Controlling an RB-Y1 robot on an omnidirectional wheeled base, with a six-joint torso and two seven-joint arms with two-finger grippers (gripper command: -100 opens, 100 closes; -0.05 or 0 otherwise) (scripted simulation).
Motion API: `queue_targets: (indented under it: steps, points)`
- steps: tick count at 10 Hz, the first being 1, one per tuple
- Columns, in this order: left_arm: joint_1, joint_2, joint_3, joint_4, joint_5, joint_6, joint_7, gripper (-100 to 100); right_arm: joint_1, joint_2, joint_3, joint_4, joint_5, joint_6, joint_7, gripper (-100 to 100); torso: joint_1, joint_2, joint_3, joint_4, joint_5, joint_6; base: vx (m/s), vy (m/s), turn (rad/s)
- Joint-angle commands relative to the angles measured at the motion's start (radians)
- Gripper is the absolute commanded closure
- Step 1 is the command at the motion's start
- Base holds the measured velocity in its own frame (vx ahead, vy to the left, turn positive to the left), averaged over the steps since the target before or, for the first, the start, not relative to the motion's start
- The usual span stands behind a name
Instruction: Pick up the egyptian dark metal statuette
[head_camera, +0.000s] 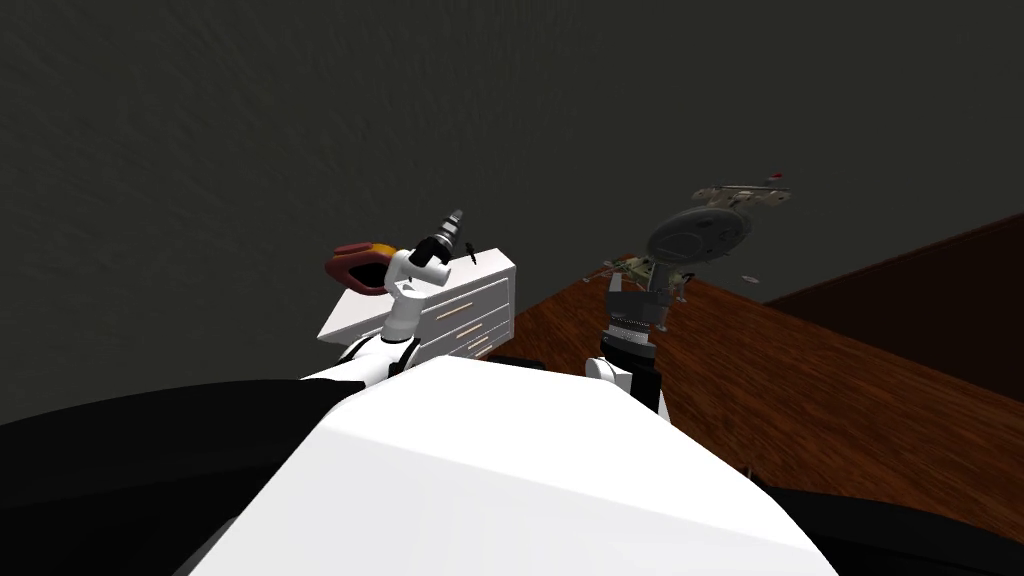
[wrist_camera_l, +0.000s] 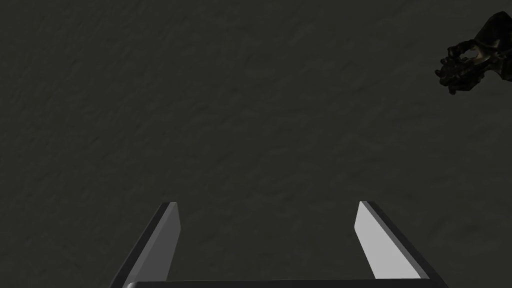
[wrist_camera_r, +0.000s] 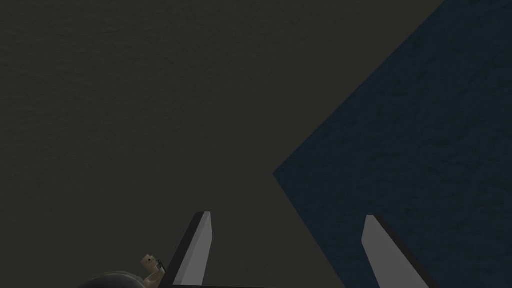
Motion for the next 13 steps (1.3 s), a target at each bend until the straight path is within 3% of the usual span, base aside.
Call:
queue_targets:
  steps: [1, 2, 3, 6, 9, 10, 13]
  points:
    - [-0.021, 0.009, -0.006, 0.013, 0.009, 0.048, 0.000, -100, 0.000, 0.000, 0.000, 0.000, 0.000, 0.000, 0.000, 0, 0.000, 0.000, 0.000, 0.000, 0.000, 0.000, -0.011, 0.028, -0.073]
    - [-0.059, 0.025, -0.018, 0.035, 0.027, 0.080, -0.001, -100, 0.000, 0.000, 0.000, 0.000, 0.000, 0.000, 0.000, 0, 0.000, 0.000, 0.000, 0.000, 0.000, -0.001, -0.011, 0.039, -0.104]
    - [-0.059, 0.025, -0.018, 0.035, 0.027, 0.110, -0.001, -100, 0.000, 0.000, 0.000, 0.000, 0.000, 0.000, 0.000, 0, 0.001, 0.000, 0.000, 0.000, 0.000, 0.000, -0.010, 0.037, -0.084]
    - [-0.129, 0.055, -0.044, 0.080, 0.066, 0.198, -0.001, -100, 0.000, 0.000, 0.000, 0.000, 0.000, 0.000, 0.000, 0, 0.001, 0.001, 0.000, 0.000, 0.001, -0.001, -0.017, 0.039, -0.116]
    - [-0.161, 0.070, -0.058, 0.104, 0.087, 0.286, 0.000, -100, 0.000, 0.000, 0.000, 0.000, 0.000, 0.000, 0.000, 0, 0.002, 0.001, 0.001, 0.000, 0.001, 0.000, -0.021, 0.048, -0.090]
    - [-0.161, 0.070, -0.058, 0.104, 0.087, 0.290, 0.000, -100, 0.000, 0.000, 0.000, 0.000, 0.000, 0.000, 0.000, 0, 0.002, 0.001, 0.001, 0.000, 0.001, -0.001, -0.006, 0.019, 0.018]
    - [-0.219, 0.100, -0.085, 0.152, 0.129, 0.381, 0.001, -100, 0.000, 0.000, 0.000, 0.000, 0.000, 0.000, 0.000, 0, 0.001, 0.001, 0.000, 0.000, 0.001, -0.001, -0.019, 0.039, -0.107]
